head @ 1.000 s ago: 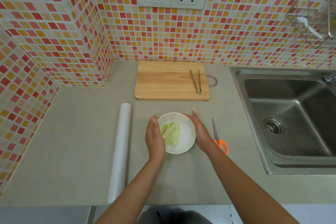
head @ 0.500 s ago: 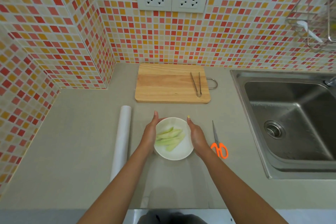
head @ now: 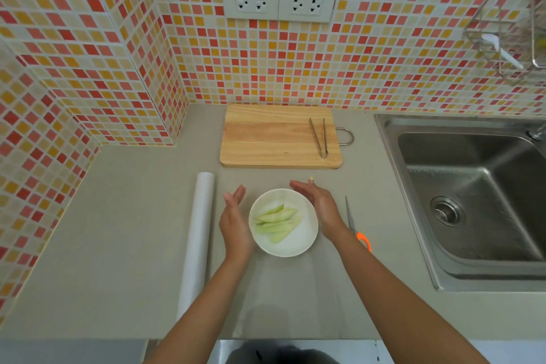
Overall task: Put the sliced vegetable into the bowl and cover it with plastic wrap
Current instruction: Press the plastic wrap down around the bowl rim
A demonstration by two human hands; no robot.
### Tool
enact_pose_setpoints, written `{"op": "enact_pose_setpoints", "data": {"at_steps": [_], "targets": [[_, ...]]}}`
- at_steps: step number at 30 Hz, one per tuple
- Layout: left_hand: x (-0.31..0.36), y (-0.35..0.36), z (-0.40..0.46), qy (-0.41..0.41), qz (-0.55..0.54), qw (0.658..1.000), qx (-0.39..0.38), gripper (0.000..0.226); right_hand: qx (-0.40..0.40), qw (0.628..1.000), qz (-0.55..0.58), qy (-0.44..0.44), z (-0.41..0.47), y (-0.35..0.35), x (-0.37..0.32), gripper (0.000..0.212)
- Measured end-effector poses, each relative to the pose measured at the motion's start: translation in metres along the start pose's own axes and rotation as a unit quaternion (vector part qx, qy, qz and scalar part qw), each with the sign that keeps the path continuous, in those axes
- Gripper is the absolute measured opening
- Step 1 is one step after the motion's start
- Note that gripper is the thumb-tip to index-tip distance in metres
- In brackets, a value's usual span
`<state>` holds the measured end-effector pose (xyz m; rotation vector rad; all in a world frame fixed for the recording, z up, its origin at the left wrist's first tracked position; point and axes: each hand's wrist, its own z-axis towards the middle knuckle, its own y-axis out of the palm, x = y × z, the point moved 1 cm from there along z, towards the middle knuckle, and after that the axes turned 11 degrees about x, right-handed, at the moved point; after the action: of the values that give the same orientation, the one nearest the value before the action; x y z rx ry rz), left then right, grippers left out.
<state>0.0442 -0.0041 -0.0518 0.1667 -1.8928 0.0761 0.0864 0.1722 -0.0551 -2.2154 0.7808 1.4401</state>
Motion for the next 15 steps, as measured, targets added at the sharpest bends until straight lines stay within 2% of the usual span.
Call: {"op": "enact_pose_setpoints", "data": {"at_steps": [2, 4, 7, 15], "targets": [[-0.014, -0.004, -0.017, -0.027, -0.012, 0.999, 0.019, 0.059, -0.016, 0.999, 0.017, 0.027, -0.001, 0.004, -0.001, 0.043], [-0.024, 0.000, -0.025, -0.062, -0.012, 0.998, 0.006, 0.055, -0.033, 0.996, 0.046, 0.063, -0.002, 0.005, 0.003, 0.041], [-0.028, 0.008, -0.019, -0.087, -0.008, 0.996, -0.024, 0.052, -0.044, 0.995, 0.060, 0.073, -0.003, 0.001, 0.010, 0.040], [-0.021, 0.020, 0.022, -0.160, 0.047, 0.978, -0.123, 0.059, 0.082, 0.984, 0.111, 0.117, -0.014, -0.002, 0.037, 0.045]]}}
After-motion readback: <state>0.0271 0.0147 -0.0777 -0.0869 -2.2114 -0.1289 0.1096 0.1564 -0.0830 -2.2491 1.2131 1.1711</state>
